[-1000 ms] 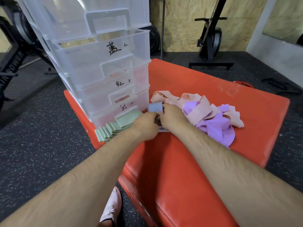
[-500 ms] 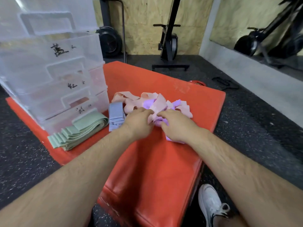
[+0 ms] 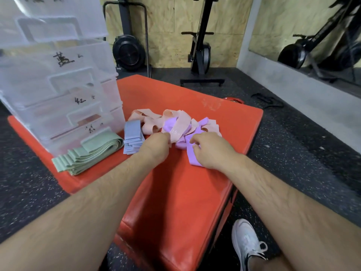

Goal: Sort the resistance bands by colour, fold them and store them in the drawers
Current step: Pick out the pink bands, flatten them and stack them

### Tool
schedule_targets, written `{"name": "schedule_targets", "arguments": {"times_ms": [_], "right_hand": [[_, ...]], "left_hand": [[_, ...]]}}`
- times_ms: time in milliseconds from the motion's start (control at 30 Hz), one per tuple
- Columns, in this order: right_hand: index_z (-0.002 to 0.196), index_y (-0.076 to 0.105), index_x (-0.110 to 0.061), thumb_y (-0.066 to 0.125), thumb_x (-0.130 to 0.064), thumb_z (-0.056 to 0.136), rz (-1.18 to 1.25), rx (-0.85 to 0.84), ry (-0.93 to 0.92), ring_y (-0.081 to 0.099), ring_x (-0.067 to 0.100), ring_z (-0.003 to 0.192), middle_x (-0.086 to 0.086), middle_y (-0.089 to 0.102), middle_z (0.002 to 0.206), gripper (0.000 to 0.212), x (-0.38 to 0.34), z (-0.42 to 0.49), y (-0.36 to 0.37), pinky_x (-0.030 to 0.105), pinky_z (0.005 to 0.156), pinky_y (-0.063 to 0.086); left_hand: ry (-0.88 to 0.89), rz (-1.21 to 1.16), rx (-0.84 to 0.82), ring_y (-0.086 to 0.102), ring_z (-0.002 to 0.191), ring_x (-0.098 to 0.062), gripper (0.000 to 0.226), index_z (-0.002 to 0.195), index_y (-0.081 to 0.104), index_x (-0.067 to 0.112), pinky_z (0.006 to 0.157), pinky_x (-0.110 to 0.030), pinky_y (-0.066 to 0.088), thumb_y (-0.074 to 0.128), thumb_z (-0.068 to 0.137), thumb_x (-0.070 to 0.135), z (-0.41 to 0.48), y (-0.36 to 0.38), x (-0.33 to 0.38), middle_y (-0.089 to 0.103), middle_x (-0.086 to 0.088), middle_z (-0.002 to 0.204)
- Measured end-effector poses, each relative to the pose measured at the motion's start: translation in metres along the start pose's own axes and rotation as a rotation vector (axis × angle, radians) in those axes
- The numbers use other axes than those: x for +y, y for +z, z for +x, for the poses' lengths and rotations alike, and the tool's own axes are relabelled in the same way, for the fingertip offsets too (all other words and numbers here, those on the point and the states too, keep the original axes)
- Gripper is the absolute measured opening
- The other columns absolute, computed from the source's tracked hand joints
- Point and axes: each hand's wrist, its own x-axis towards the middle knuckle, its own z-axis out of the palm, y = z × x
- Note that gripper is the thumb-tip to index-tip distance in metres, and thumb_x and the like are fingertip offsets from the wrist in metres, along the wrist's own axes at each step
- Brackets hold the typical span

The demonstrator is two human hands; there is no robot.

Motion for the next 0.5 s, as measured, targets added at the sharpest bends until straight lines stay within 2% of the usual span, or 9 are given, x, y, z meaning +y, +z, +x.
{"name": "schedule_targets", "arguments": {"times_ms": [100,167,200,267,333,400,467,500], "right_hand": [[0.112,0.067,-0.021,0.047,-0.014,0.094,0.031,0.003,-0.029,0.054,0.025,0.108,-0.020,0.057,0.077,0.028,-0.015,0.000,-0.005,0.032,0.072,0.042],[0.107,0.067,-0.027,0.044,-0.017,0.096,0.209,0.016,0.033,0.056,0.022,0.104,-0.025,0.060,0.078,0.027,-0.026,0.003,-0.007,0.032,0.077,0.046],[0.099,0.065,-0.032,0.044,-0.021,0.097,0.354,0.026,0.095,0.060,0.018,0.099,-0.023,0.063,0.080,0.024,-0.032,0.006,-0.007,0.032,0.080,0.049],[0.089,0.062,-0.030,0.047,-0.033,0.096,0.714,0.053,0.253,0.072,0.014,0.082,-0.012,0.072,0.085,0.018,-0.041,0.017,-0.005,0.029,0.076,0.053],[0.098,0.065,-0.015,0.055,-0.041,0.089,1.024,0.066,0.420,0.076,0.017,0.067,0.003,0.076,0.084,0.029,-0.047,0.029,-0.003,0.027,0.066,0.059],[0.098,0.064,-0.008,0.065,-0.041,0.073,1.104,0.107,0.481,0.076,0.023,0.069,0.006,0.074,0.077,0.041,-0.044,0.039,0.004,0.041,0.071,0.064],[0.089,0.066,-0.014,0.068,-0.028,0.059,1.037,0.129,0.502,0.074,0.027,0.075,0.010,0.073,0.082,0.032,-0.040,0.046,0.014,0.052,0.075,0.062],[0.089,0.067,-0.017,0.067,-0.019,0.059,1.025,0.127,0.510,0.073,0.028,0.079,0.013,0.073,0.089,0.030,-0.036,0.048,0.019,0.054,0.079,0.061]], "left_hand": [[-0.011,-0.111,0.132,0.061,0.093,-0.029,0.009,0.100,0.058,0.016,0.077,-0.040,0.050,0.051,0.095,0.014,-0.001,-0.012,-0.001,0.063,-0.007,0.099],[0.042,-0.231,0.247,0.059,0.088,-0.030,0.005,0.094,0.058,0.014,0.073,-0.042,0.050,0.054,0.091,0.013,-0.005,-0.025,-0.001,0.060,-0.003,0.091],[0.082,-0.266,0.278,0.058,0.086,-0.030,0.003,0.092,0.058,0.013,0.072,-0.042,0.049,0.056,0.090,0.013,-0.008,-0.031,-0.001,0.057,0.000,0.087],[0.159,-0.293,0.281,0.055,0.085,-0.023,0.001,0.091,0.060,0.012,0.073,-0.037,0.046,0.060,0.091,0.013,-0.019,-0.042,-0.001,0.053,0.004,0.087],[0.252,-0.268,0.248,0.052,0.082,-0.017,0.004,0.093,0.063,0.013,0.073,-0.033,0.044,0.064,0.092,0.017,-0.035,-0.046,-0.002,0.055,0.004,0.088],[0.322,-0.268,0.178,0.052,0.082,-0.014,0.003,0.092,0.064,0.015,0.073,-0.028,0.042,0.066,0.091,0.017,-0.050,-0.047,-0.004,0.057,0.004,0.090],[0.343,-0.282,0.079,0.055,0.084,-0.012,0.005,0.091,0.064,0.019,0.077,-0.028,0.044,0.068,0.089,0.017,-0.062,-0.048,-0.006,0.057,0.008,0.093],[0.336,-0.290,0.037,0.056,0.084,-0.009,0.007,0.089,0.063,0.022,0.079,-0.028,0.046,0.069,0.087,0.019,-0.065,-0.049,-0.007,0.057,0.011,0.092]]}}
